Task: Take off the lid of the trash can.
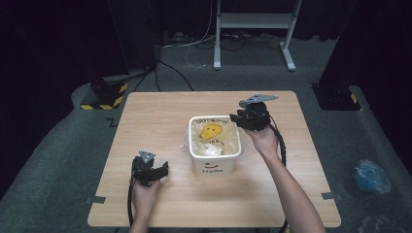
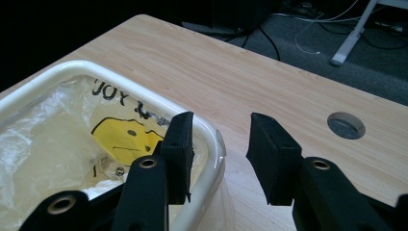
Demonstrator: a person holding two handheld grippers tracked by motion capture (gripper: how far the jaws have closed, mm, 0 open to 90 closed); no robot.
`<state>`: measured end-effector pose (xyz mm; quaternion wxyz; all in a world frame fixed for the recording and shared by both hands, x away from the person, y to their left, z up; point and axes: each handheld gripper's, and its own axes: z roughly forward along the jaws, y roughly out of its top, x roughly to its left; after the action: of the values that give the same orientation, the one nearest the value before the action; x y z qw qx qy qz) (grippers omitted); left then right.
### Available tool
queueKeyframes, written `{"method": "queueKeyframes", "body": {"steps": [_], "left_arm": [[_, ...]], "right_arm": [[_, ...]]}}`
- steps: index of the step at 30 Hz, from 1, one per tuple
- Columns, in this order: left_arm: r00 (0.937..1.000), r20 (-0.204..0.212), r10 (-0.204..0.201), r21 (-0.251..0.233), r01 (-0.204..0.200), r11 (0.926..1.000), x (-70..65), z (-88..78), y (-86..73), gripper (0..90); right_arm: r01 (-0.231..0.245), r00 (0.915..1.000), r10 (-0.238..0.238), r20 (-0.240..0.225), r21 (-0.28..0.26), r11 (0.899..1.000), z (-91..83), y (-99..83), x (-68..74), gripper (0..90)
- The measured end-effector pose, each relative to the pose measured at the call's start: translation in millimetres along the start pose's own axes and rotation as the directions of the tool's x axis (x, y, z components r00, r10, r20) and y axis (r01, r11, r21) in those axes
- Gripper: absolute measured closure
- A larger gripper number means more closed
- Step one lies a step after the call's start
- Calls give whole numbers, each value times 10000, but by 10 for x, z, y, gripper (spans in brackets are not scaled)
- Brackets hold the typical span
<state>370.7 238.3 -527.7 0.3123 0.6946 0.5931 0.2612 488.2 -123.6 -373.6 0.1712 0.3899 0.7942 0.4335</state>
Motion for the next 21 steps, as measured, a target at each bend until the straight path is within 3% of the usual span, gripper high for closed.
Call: {"method": "queueKeyframes", "body": {"steps": [12,21], "left_arm": [[10000,10,-18,-7,18,10000,0,0,-1,241],[10000,19,-18,-8,18,10000,2,0,0,241]], "right_arm": [[92,10000,-91,-28,245,9997,123,-8,-14,609],[333,9994,-334,3,509,9981,213,-2,62,624]]}}
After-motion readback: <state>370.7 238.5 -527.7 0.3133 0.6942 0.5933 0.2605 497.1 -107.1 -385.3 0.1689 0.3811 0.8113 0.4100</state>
